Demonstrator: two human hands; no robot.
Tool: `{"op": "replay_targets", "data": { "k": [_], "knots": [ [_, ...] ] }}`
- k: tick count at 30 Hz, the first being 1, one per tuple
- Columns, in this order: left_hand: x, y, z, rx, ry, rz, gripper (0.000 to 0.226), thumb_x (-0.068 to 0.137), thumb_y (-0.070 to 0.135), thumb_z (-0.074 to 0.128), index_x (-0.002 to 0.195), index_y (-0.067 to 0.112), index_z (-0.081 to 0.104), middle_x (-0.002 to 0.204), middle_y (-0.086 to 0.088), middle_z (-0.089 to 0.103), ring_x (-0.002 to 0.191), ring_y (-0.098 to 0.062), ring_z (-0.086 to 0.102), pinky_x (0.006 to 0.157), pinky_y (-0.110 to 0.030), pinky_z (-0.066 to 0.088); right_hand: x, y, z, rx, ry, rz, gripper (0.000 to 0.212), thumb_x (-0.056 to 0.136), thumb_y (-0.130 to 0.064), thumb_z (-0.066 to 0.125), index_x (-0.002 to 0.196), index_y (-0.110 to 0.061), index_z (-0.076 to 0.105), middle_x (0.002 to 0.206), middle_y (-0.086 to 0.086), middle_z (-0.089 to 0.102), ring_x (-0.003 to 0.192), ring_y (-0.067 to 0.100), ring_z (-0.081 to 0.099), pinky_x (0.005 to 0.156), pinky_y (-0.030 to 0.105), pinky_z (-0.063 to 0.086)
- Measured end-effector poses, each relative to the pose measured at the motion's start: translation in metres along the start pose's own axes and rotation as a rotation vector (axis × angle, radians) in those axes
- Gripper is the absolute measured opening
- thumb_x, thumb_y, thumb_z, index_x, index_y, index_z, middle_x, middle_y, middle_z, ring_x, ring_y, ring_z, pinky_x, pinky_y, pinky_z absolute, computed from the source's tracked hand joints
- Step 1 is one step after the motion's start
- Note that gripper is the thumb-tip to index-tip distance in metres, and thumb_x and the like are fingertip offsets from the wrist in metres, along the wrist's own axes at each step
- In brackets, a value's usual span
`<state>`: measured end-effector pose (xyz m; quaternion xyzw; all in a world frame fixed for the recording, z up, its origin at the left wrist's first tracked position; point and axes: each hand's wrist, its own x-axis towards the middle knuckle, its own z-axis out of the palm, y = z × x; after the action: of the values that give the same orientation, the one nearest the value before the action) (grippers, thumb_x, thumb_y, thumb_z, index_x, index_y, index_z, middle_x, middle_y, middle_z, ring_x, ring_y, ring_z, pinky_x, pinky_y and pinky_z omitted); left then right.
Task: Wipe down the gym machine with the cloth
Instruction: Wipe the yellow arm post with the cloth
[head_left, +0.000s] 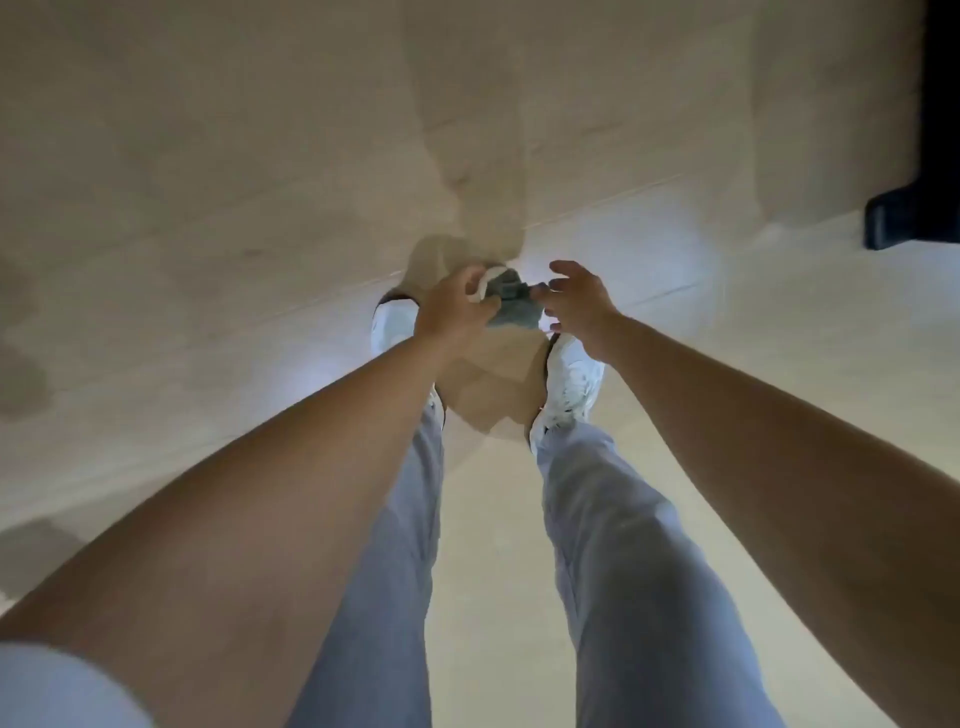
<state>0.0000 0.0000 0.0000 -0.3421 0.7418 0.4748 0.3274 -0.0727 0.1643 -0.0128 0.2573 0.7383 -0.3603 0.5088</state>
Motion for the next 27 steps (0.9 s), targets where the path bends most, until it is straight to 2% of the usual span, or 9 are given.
{"op": "replay_targets", "data": {
  "k": [2,5,7,11,17,21,23,25,27],
  "knots": [
    [0.011,-0.001,0.005,0.011,-0.006,0.066,0.036,0.093,0.019,0.067,0.129,0.017,0.066,0.119,-0.003,0.070,0.107,-0.022,0.064,0.094,-0.041,0.053,0.010,0.000,0.004,-0.035,0.078,0.008,0.043,0.087,-0.012,0.073,0.128,-0.016,0.063,0.100,0.006,0.072,0.085,0.023,0.067,0.085,0.037,0.060],
    [0.013,-0.003,0.010,0.014,0.098,0.110,0.014,0.093,0.020,0.070,0.105,0.017,0.076,0.099,0.008,0.074,0.092,-0.013,0.068,0.087,-0.039,0.057,0.006,0.004,0.005,-0.187,0.201,-0.050,0.019,0.081,-0.006,0.068,0.094,-0.016,0.078,0.080,0.001,0.073,0.075,0.019,0.067,0.072,0.030,0.060],
    [0.007,0.005,0.005,0.003,0.149,0.115,0.009,0.093,0.023,0.070,0.097,0.018,0.077,0.090,0.011,0.073,0.086,-0.012,0.068,0.081,-0.038,0.058,-0.007,0.000,0.001,-0.190,0.222,-0.070,0.018,0.079,-0.005,0.064,0.082,-0.017,0.077,0.075,-0.001,0.072,0.076,0.020,0.068,0.070,0.030,0.059],
    [-0.027,0.024,-0.014,0.008,0.167,0.147,0.009,0.092,0.023,0.069,0.094,0.017,0.076,0.090,0.011,0.071,0.083,-0.009,0.065,0.079,-0.036,0.056,-0.053,-0.012,-0.006,-0.160,0.216,-0.098,0.019,0.081,-0.006,0.064,0.073,-0.023,0.069,0.076,-0.002,0.070,0.079,0.020,0.067,0.067,0.030,0.054],
    [-0.119,0.078,-0.066,-0.005,0.169,0.378,0.007,0.090,0.021,0.072,0.094,0.018,0.077,0.099,0.005,0.068,0.081,-0.008,0.067,0.076,-0.031,0.057,-0.170,-0.039,-0.028,-0.093,0.303,-0.284,0.014,0.091,-0.014,0.065,0.081,-0.023,0.063,0.090,-0.002,0.069,0.076,0.017,0.062,0.065,0.022,0.045],
    [-0.191,0.132,-0.115,-0.003,0.195,0.524,0.008,0.092,0.024,0.071,0.096,0.019,0.076,0.106,0.010,0.066,0.091,-0.007,0.066,0.081,-0.033,0.058,-0.268,-0.077,-0.054,0.060,0.311,-0.367,0.007,0.094,-0.009,0.063,0.088,-0.013,0.065,0.090,0.004,0.071,0.058,0.015,0.068,0.061,0.034,0.054],
    [-0.231,0.164,-0.138,0.037,0.198,0.552,0.023,0.094,0.038,0.062,0.099,0.018,0.073,0.110,0.008,0.068,0.100,-0.009,0.063,0.085,-0.038,0.055,-0.317,-0.097,-0.070,0.150,0.274,-0.415,0.010,0.093,-0.004,0.062,0.087,-0.011,0.063,0.095,0.004,0.074,0.063,0.018,0.072,0.060,0.036,0.058],
    [-0.270,0.197,-0.160,0.079,0.229,0.585,0.034,0.094,0.047,0.051,0.099,0.018,0.070,0.107,0.006,0.069,0.103,-0.013,0.059,0.087,-0.043,0.051,-0.366,-0.117,-0.087,0.161,0.255,-0.521,0.017,0.092,0.002,0.059,0.085,-0.014,0.060,0.102,0.002,0.075,0.072,0.018,0.073,0.067,0.035,0.059],
    [-0.308,0.229,-0.180,0.010,0.239,0.602,0.025,0.097,0.039,0.053,0.098,0.018,0.065,0.098,0.008,0.068,0.098,-0.016,0.062,0.085,-0.045,0.051,-0.412,-0.137,-0.102,0.117,0.281,-0.650,0.018,0.092,0.002,0.060,0.086,-0.015,0.059,0.096,0.001,0.075,0.079,0.017,0.072,0.072,0.028,0.056]
  ]
}}
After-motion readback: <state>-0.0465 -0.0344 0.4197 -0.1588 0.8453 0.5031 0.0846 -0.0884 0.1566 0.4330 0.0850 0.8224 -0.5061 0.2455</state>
